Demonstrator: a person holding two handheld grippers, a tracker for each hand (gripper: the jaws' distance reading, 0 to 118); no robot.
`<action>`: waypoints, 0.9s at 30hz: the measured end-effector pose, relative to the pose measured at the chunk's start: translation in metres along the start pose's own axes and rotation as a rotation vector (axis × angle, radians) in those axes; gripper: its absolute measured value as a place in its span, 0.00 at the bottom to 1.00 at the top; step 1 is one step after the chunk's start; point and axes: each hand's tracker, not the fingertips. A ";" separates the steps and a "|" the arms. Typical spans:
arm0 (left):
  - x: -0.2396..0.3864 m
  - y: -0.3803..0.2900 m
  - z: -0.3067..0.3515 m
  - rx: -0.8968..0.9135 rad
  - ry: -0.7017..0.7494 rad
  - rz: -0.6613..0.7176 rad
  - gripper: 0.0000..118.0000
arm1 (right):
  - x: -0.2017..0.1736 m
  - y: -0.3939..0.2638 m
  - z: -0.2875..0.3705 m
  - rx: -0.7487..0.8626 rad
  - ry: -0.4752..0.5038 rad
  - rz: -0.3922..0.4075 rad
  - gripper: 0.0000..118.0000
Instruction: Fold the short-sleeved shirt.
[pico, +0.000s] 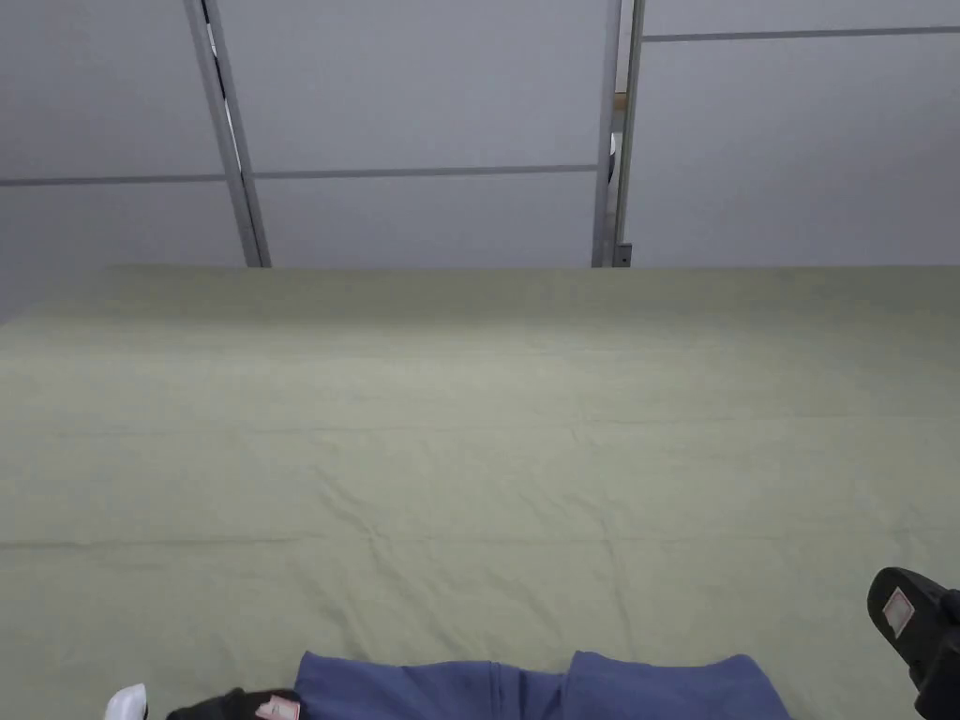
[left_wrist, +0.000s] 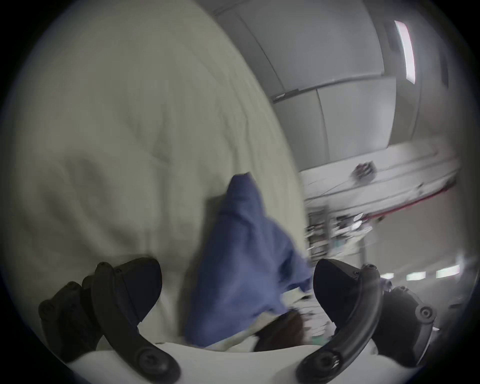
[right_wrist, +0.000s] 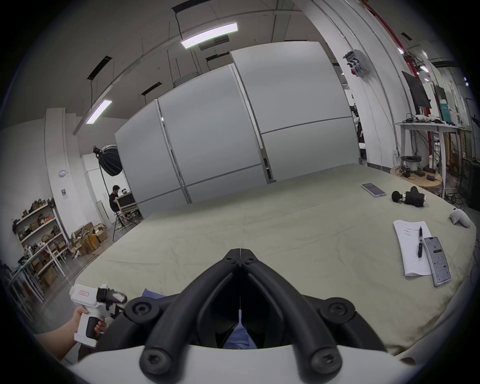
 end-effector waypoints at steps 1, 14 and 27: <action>-0.001 0.006 -0.007 0.008 -0.112 0.053 1.00 | -0.005 0.001 0.000 -0.002 0.002 0.006 0.02; 0.015 0.002 0.031 0.117 0.034 0.132 0.08 | -0.008 0.008 0.006 0.014 -0.008 0.009 0.02; 0.130 -0.005 0.029 0.132 0.049 -0.038 0.08 | 0.008 -0.002 0.009 0.019 0.013 -0.039 0.02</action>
